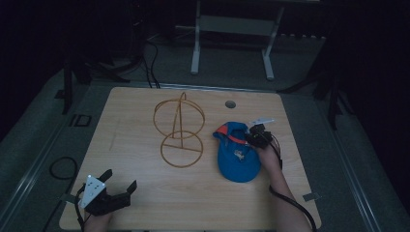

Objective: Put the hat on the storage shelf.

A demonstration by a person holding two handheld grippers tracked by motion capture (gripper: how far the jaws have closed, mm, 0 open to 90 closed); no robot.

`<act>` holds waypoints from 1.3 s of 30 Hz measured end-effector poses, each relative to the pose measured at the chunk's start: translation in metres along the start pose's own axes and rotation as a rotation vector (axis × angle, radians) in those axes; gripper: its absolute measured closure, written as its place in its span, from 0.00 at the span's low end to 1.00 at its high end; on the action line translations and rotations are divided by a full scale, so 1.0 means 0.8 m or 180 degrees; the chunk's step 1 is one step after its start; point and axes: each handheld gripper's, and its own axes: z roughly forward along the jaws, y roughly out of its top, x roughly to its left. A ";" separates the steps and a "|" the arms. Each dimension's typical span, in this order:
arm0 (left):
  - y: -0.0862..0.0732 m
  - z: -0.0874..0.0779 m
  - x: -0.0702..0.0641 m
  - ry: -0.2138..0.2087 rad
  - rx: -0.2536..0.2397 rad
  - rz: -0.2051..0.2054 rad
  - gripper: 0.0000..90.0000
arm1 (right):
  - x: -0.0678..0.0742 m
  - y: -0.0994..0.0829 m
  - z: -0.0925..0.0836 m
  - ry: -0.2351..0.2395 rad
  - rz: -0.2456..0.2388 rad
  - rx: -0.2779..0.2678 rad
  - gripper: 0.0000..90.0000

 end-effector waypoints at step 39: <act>0.007 -0.001 -0.016 0.0026 0.0108 0.0181 0.02 | 0.024 0.036 -0.191 -0.0013 -0.0388 -0.1131 0.97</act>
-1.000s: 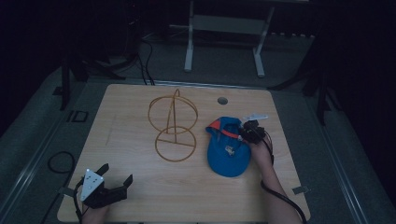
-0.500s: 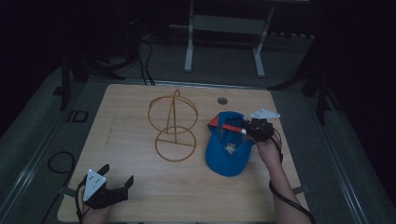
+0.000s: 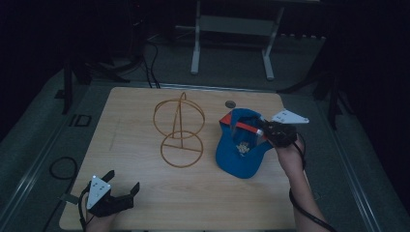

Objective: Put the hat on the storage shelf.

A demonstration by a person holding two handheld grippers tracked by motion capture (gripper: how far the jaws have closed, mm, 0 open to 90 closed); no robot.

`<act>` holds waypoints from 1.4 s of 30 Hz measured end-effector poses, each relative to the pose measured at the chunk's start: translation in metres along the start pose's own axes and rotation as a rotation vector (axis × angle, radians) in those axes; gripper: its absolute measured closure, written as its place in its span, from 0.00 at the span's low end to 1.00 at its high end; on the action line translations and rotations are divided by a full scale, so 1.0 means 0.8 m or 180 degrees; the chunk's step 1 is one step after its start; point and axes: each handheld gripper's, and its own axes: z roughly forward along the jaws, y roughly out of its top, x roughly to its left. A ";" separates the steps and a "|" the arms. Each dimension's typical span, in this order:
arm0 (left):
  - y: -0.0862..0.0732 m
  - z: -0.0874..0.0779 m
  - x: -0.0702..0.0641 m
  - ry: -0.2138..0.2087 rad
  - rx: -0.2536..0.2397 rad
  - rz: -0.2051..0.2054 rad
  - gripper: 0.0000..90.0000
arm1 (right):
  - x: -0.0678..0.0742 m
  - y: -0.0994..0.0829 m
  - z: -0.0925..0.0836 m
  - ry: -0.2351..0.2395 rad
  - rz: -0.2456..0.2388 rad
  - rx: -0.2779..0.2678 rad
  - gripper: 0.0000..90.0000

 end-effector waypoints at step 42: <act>0.192 -0.002 -0.103 -0.0844 -0.0362 0.0431 0.03 | 0.051 0.060 -0.147 0.0251 -0.0273 -0.0734 0.97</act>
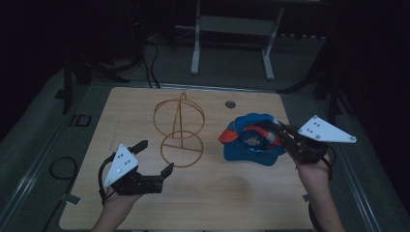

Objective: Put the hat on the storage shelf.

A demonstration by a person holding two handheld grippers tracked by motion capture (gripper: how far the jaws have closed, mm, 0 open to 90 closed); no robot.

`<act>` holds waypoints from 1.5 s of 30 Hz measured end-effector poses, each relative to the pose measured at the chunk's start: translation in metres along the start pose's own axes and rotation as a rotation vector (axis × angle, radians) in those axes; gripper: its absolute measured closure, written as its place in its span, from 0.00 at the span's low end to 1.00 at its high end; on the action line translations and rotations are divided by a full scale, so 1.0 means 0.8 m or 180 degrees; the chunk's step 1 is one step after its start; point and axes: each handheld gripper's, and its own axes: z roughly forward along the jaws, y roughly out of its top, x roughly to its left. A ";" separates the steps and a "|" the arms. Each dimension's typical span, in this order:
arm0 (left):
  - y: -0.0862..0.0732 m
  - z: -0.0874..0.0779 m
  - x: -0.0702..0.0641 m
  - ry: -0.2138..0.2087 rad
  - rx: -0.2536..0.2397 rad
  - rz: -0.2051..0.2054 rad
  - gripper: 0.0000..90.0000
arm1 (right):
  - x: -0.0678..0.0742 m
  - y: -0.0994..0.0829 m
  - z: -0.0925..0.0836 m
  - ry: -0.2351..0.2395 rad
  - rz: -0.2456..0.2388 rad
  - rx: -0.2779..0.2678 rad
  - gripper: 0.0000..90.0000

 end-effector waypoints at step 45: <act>0.074 0.172 -0.083 -0.0852 0.0334 0.0497 0.47 | 0.038 -0.013 -0.005 0.0356 -0.0024 -0.0070 0.97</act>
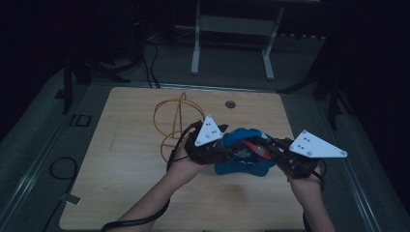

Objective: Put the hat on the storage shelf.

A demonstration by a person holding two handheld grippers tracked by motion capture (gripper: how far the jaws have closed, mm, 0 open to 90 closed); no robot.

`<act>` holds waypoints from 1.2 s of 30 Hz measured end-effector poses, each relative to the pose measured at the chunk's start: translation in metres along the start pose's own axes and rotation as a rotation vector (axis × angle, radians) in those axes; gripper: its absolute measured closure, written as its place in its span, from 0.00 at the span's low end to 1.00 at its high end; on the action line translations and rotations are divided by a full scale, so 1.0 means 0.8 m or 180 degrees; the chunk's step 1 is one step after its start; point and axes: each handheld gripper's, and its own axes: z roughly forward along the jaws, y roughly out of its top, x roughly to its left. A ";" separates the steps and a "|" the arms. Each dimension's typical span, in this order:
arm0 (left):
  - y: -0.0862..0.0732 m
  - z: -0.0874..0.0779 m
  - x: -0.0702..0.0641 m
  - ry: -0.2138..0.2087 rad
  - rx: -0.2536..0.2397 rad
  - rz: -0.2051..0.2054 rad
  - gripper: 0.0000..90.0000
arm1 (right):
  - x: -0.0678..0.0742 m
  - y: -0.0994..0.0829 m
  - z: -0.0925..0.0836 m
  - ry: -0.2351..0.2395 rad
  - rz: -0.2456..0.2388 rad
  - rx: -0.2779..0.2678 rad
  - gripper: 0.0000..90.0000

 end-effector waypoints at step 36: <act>0.014 -0.014 -0.013 -0.0019 0.0025 0.0191 0.97 | 0.015 -0.022 -0.022 0.0210 0.0101 -0.0087 0.89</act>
